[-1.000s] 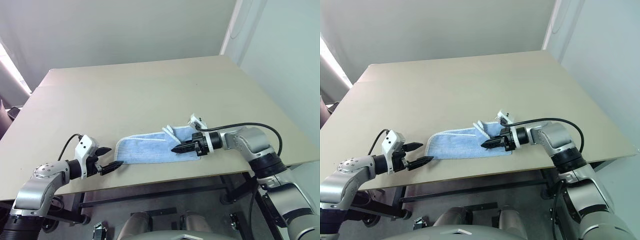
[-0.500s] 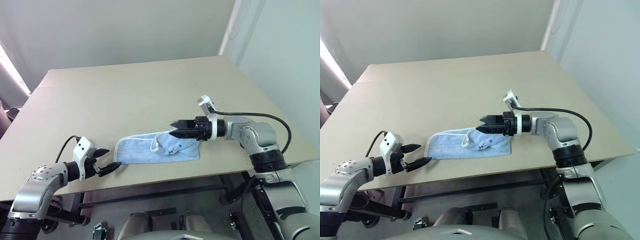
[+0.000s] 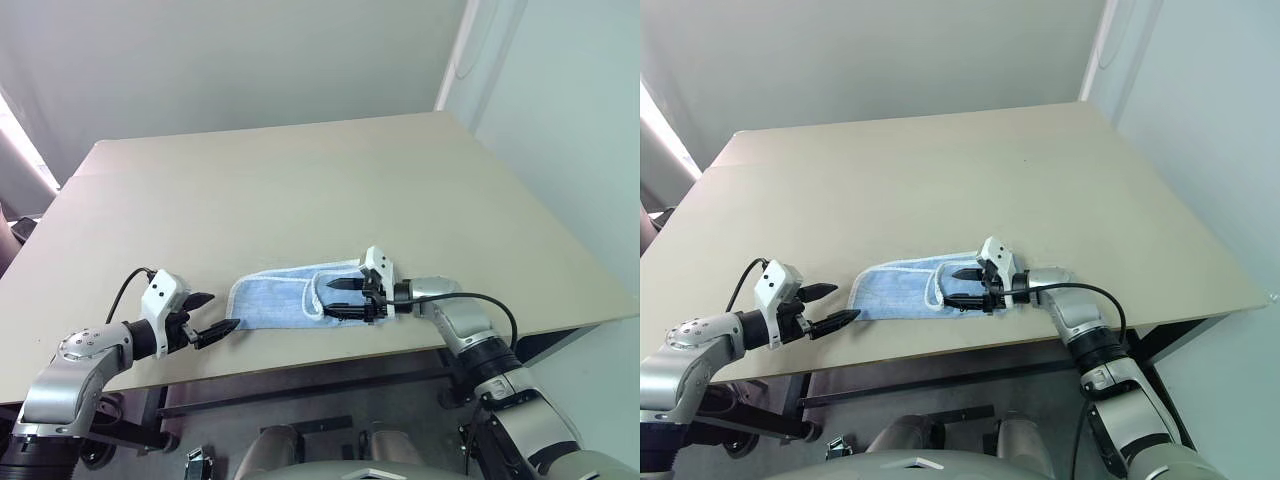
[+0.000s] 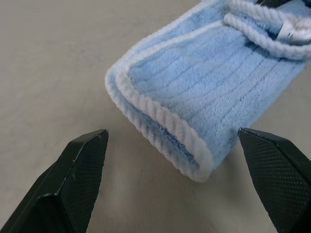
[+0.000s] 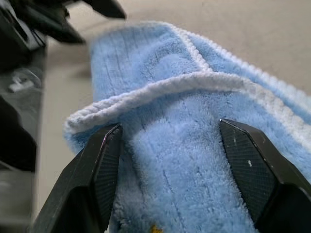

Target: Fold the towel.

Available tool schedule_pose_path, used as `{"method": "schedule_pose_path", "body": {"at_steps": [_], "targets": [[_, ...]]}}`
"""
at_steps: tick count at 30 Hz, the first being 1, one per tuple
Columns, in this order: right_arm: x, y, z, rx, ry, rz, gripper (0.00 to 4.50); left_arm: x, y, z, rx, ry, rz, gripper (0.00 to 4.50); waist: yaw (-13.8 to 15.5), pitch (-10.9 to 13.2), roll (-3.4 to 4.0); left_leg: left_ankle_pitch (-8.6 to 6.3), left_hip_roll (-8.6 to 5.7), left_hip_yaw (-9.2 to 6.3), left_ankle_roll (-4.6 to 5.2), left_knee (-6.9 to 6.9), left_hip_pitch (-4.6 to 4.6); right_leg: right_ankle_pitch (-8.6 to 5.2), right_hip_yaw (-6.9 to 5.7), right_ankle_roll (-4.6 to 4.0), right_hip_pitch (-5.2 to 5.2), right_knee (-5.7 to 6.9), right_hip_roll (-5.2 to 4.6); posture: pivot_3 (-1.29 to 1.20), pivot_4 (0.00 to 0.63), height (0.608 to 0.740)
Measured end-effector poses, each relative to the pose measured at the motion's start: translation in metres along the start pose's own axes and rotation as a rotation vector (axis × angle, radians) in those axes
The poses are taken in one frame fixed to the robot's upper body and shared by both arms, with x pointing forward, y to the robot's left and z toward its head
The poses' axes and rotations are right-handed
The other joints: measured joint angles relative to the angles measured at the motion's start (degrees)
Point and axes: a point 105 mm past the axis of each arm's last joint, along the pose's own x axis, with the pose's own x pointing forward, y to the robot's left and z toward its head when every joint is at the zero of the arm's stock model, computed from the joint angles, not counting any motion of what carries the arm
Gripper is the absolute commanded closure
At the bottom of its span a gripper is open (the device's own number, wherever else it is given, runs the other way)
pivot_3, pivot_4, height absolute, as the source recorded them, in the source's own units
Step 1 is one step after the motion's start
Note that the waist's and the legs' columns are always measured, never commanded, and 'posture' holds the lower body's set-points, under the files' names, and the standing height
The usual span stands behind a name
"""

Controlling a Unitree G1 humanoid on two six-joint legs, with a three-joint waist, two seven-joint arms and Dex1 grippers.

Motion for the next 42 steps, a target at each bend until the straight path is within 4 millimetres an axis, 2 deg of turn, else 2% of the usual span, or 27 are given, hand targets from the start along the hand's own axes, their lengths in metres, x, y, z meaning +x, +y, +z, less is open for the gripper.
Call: {"method": "schedule_pose_path", "body": {"at_steps": [3,7,11,17,20,27,35,39,42], "targets": [[0.003,-0.003,-0.001,-0.031,0.006,-0.011,1.20,-0.003,0.003,0.002,0.003,0.000,0.011,0.00,0.10,0.01,0.01,-0.03,0.01,0.01,-0.05,-0.04,0.41,-0.03,0.11,0.01,0.19,-0.03,0.00,0.00,0.000,0.740],[0.003,-0.002,0.001,-0.024,-0.006,0.000,0.04,-0.005,0.005,0.000,-0.029,0.007,0.017,0.00,0.09,0.02,0.02,-0.04,0.00,0.04,-0.05,-0.03,0.47,-0.16,0.24,0.22,0.23,-0.03,0.00,0.00,0.000,0.740],[-0.004,0.000,0.014,0.045,-0.036,0.033,0.04,-0.009,0.008,0.002,-0.106,-0.008,0.014,0.00,0.20,0.03,0.04,-0.03,0.00,0.04,-0.05,-0.10,0.42,-0.14,0.27,0.20,0.13,-0.03,-0.01,0.00,0.000,0.740],[-0.018,0.000,0.053,0.197,-0.128,0.056,0.04,-0.015,0.006,0.011,-0.346,-0.047,-0.051,0.00,0.20,0.04,0.04,-0.04,0.00,0.03,-0.05,-0.09,0.34,-0.04,0.28,0.04,0.05,-0.02,0.00,0.00,0.000,0.740],[-0.021,0.003,0.066,0.267,-0.152,0.080,0.04,-0.014,0.001,0.009,-0.447,-0.014,-0.088,0.00,0.19,0.03,0.03,-0.05,-0.01,0.03,-0.06,-0.09,0.34,-0.16,0.28,0.22,0.06,-0.05,-0.02,0.00,0.000,0.740],[-0.019,0.003,0.066,0.392,-0.146,0.076,0.04,0.007,-0.016,-0.008,-0.619,0.117,-0.148,0.00,0.23,0.03,0.03,-0.05,-0.03,0.04,-0.06,-0.09,0.19,-0.01,0.28,0.01,-0.06,-0.07,-0.04,0.00,0.000,0.740],[-0.019,-0.002,0.067,0.413,-0.162,0.037,0.04,0.032,-0.016,0.000,-0.699,0.129,-0.191,0.00,1.84,-0.01,0.19,-0.05,-0.13,0.03,-0.07,0.01,0.44,-0.15,0.26,0.27,0.27,-0.09,-0.16,0.00,0.000,0.740],[-0.018,-0.003,0.067,0.418,-0.169,0.021,0.04,0.036,-0.017,0.001,-0.692,0.130,-0.202,0.00,1.89,-0.02,0.21,-0.05,-0.20,0.05,-0.07,0.03,0.40,-0.15,0.25,0.27,0.29,-0.12,-0.27,0.00,0.000,0.740],[-0.020,-0.007,0.069,0.411,-0.180,-0.010,0.00,0.039,-0.017,0.001,-0.684,0.135,-0.200,0.88,1.84,-0.03,0.22,-0.05,-0.22,0.05,-0.07,0.02,0.36,-0.15,0.26,0.27,0.28,-0.16,-0.29,0.00,0.000,0.740]]}}
